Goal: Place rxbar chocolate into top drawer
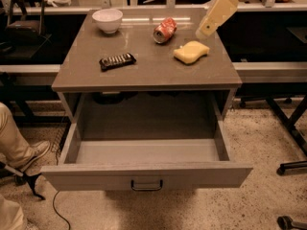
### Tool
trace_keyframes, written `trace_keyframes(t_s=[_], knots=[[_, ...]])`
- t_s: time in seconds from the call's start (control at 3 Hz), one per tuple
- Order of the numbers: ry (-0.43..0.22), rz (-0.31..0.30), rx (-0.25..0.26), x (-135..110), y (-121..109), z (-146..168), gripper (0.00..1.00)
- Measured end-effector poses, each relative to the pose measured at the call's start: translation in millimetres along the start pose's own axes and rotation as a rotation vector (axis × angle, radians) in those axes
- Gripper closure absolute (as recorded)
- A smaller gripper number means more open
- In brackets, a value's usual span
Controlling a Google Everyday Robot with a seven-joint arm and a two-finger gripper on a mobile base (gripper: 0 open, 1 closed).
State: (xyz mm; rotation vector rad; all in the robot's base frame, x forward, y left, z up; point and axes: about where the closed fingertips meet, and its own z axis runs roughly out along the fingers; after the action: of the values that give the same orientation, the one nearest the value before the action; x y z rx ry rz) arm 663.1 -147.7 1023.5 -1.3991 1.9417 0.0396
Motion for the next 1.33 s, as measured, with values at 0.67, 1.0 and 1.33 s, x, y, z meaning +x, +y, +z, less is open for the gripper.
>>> trace_keyframes(t_s=[0.67,1.0,1.33], knots=[[-0.008,-0.052,-0.066,-16.1,20.7,33.0,0.00],[0.026,-0.138,-0.159,-31.6,49.6,80.0,0.00],[0.055,-0.207,-0.241,-44.7,74.2,124.3,0.00]])
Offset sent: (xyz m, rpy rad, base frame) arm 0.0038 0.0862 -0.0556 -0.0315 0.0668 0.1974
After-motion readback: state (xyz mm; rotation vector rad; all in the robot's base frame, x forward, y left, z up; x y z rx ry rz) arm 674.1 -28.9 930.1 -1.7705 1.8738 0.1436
